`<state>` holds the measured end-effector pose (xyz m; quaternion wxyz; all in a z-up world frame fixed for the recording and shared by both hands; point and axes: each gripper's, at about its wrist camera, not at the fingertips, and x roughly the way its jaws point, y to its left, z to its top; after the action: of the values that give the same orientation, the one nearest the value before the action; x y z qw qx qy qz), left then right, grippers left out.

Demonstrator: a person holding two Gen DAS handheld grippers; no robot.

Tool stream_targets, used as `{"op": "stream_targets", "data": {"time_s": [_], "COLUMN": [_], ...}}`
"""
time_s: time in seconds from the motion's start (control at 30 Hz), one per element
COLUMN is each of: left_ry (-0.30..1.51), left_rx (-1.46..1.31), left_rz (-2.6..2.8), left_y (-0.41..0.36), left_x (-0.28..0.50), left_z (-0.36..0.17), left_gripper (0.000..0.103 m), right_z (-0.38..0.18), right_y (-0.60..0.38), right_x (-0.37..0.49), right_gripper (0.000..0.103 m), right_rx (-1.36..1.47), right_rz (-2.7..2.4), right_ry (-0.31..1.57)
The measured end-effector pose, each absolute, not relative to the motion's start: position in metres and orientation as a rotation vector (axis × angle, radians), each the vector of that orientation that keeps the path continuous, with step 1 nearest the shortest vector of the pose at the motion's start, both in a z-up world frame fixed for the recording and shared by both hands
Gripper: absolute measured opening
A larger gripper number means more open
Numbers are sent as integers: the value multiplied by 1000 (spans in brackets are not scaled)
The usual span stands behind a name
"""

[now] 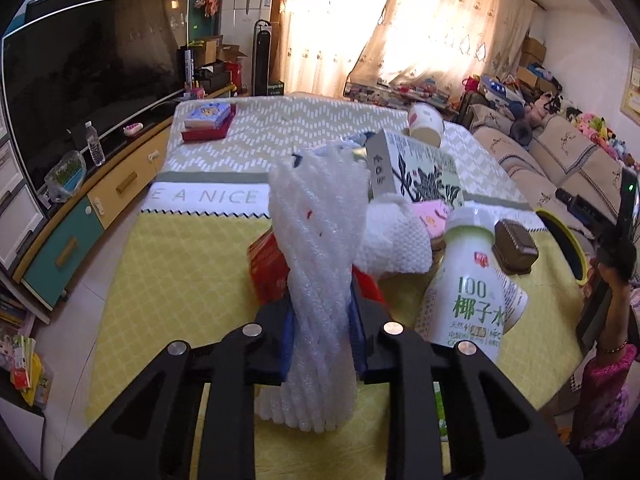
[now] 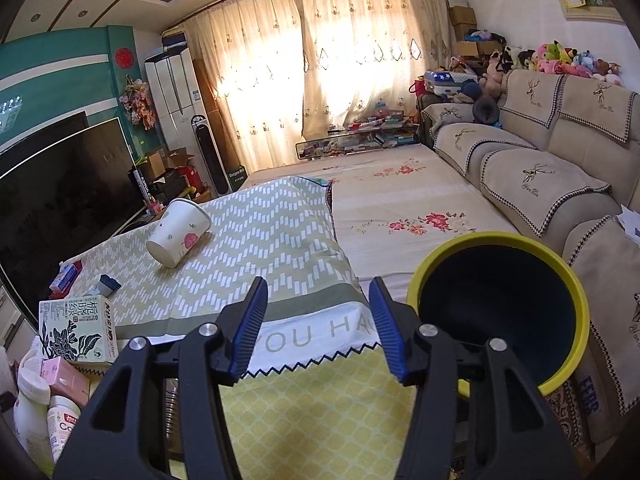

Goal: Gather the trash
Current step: 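Grasp the white foam fruit net with the left gripper, then carry the foam net with the left gripper into the yellow bin and release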

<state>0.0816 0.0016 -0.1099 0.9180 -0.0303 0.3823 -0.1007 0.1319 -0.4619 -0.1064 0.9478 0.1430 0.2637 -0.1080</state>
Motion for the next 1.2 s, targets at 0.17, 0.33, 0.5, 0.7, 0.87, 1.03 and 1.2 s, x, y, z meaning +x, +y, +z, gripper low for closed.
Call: {"op": "stream_targets", "data": {"time_s": [0.17, 0.33, 0.5, 0.7, 0.87, 1.03, 1.2], "left_ry": [694, 629, 592, 633, 691, 747, 786], "left_rx": [-47, -39, -2, 44, 113, 199, 281], "left_rz": [-201, -242, -386, -615, -766, -892, -919], "left_y": [4, -9, -65, -175, -281, -383, -477], "left_x": [68, 63, 67, 87, 104, 117, 146], "left_z": [-75, -38, -16, -18, -30, -48, -86], "left_gripper": [23, 23, 23, 23, 23, 24, 24], "right_z": [-107, -108, -98, -69, -59, -57, -63], "right_y": [-463, -462, -472, -517, -559, -597, -626], "right_x": [131, 127, 114, 74, 29, -8, -32], "right_gripper": [51, 53, 53, 58, 59, 61, 62], "right_rx": [289, 296, 288, 266, 268, 306, 326], "right_rz": [-222, -222, -248, -385, -510, -596, -644], "right_ry": [529, 506, 462, 388, 344, 313, 323]}}
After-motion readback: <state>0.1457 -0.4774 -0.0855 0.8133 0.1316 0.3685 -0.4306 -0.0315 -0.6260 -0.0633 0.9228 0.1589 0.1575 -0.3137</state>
